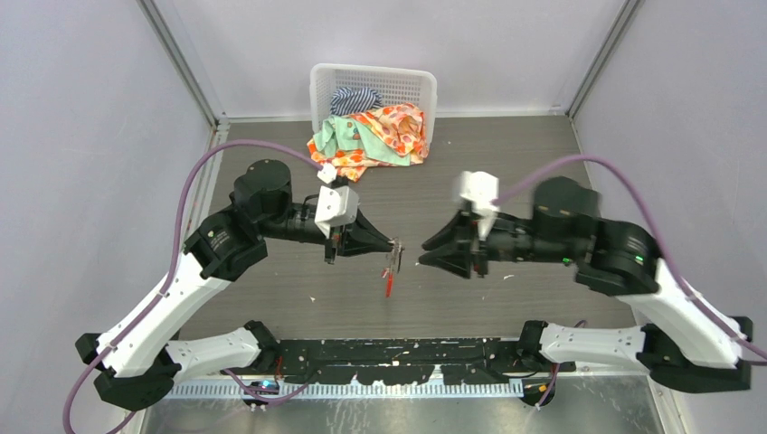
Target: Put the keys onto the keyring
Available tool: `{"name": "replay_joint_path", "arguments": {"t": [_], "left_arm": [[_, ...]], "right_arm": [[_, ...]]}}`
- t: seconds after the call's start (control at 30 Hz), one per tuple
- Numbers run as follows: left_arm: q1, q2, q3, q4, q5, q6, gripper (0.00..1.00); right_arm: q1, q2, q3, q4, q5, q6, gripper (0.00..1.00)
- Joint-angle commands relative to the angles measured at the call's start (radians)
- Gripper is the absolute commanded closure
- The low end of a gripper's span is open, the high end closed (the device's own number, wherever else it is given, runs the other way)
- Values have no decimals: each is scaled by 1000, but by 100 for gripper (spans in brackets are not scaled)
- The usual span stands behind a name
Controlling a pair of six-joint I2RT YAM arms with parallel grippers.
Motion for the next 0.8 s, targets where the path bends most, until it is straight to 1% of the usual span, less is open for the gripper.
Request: {"name": "replay_joint_path", "arguments": {"t": [0.0,0.1,0.23,0.3,0.37,0.43,0.53,0.57,0.67,0.77], "left_arm": [[7,1,39,185,70,-195,100],[7,3,44,199,71,-215,100],[7,-2,46,200,77,-224,100],[7,-6,45,199,80,-225,100],[7,-10,42,197,84,-224,100],[7,-14,36,197,87,-221,100],[7,-21,27,197,86,-219,100],[7,-23,25,200,83,-219,100],[8,-27,21,202,77,-219,100],[8,-30,19,202,73,-216,100]], "right_arm": [[1,-46,-45,202,37,24,68],[0,-42,-45,214,37,27,62],[0,-25,-51,232,17,26,61],[0,-19,-59,251,9,22,65],[0,-17,-66,267,0,18,71],[0,-17,-70,280,-8,18,73],[0,-13,-75,286,-28,20,73],[0,-11,-72,280,-32,20,76],[1,0,-62,257,-46,17,89],[1,5,-58,242,-57,17,95]]}}
